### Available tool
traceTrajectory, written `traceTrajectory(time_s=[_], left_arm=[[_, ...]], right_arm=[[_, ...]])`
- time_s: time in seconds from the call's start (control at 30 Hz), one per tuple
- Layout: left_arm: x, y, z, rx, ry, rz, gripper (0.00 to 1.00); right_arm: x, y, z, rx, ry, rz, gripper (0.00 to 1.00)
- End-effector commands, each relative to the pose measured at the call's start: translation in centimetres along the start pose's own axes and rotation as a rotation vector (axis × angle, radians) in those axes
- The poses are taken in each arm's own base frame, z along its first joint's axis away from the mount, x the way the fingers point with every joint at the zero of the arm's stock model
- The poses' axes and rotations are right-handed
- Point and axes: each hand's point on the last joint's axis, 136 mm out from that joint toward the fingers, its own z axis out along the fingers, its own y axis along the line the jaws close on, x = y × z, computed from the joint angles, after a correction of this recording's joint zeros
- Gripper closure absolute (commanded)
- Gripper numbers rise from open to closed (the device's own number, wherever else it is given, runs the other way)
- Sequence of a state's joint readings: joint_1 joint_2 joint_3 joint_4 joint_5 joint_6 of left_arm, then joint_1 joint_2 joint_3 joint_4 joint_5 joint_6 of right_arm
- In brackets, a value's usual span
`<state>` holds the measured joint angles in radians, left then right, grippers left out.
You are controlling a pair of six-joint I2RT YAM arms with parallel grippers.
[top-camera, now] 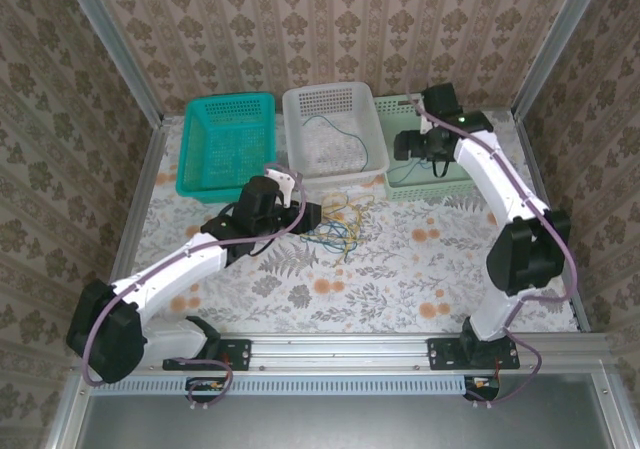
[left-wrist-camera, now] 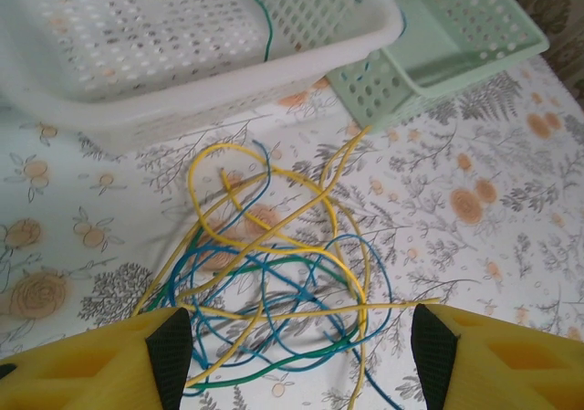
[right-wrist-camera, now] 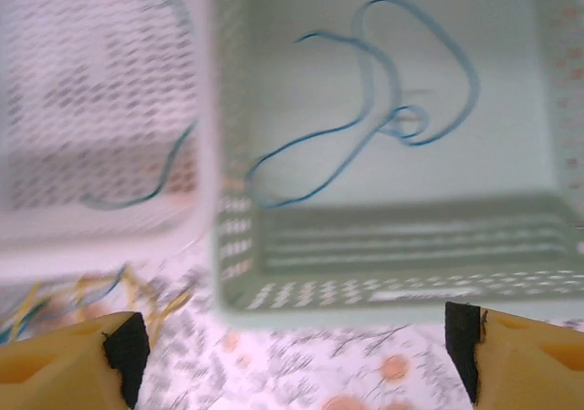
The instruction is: Untangle the cables
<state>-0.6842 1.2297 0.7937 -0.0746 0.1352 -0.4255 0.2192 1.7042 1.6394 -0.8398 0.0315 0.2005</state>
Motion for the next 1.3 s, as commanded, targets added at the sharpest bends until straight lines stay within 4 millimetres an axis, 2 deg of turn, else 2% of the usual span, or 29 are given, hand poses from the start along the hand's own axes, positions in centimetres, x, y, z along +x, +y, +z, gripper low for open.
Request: traceTrajectory(time_s=[0.0, 0.07, 0.17, 0.23, 0.33, 0.43, 0.63, 1.0, 1.2, 1.27], left_arm=[[0.2, 0.1, 0.2, 0.02, 0.036, 0.002, 0.33], [0.8, -0.1, 0.6, 0.048, 0.08, 0.06, 0.33], [1.9, 0.6, 1.4, 0.016, 0.193, 0.15, 0.35], [2.0, 0.7, 2.0, 0.009, 0.244, 0.191, 0.37], [1.4, 0.5, 2.9, 0.013, 0.265, 0.238, 0.38], [0.9, 0.8, 4.1, 0.0, 0.286, 0.288, 0.38], [2.2, 1.3, 6.4, -0.001, 0.41, 0.349, 0.44], [4.3, 1.7, 8.5, -0.015, 0.495, 0.399, 0.46], [3.9, 2.0, 9.4, -0.042, 0.485, 0.393, 0.56], [3.6, 1.8, 9.5, -0.04, 0.468, 0.393, 0.64]], right_arm=[[2.3, 3.9, -0.8, -0.124, 0.009, -0.076, 0.14], [4.1, 5.3, -0.3, -0.195, 0.059, -0.006, 0.16], [6.6, 7.5, 0.8, -0.345, 0.123, 0.164, 0.24], [7.6, 9.0, 1.4, -0.444, 0.146, 0.246, 0.28], [8.2, 10.1, 2.1, -0.526, 0.148, 0.356, 0.3], [8.8, 9.8, 2.5, -0.529, 0.138, 0.409, 0.3], [9.7, 9.0, 2.7, -0.518, 0.142, 0.463, 0.27], [9.2, 5.3, 1.7, -0.496, 0.088, 0.557, 0.26], [9.5, 4.5, 1.3, -0.485, 0.081, 0.562, 0.26], [9.5, 4.4, 0.9, -0.485, 0.075, 0.555, 0.25]])
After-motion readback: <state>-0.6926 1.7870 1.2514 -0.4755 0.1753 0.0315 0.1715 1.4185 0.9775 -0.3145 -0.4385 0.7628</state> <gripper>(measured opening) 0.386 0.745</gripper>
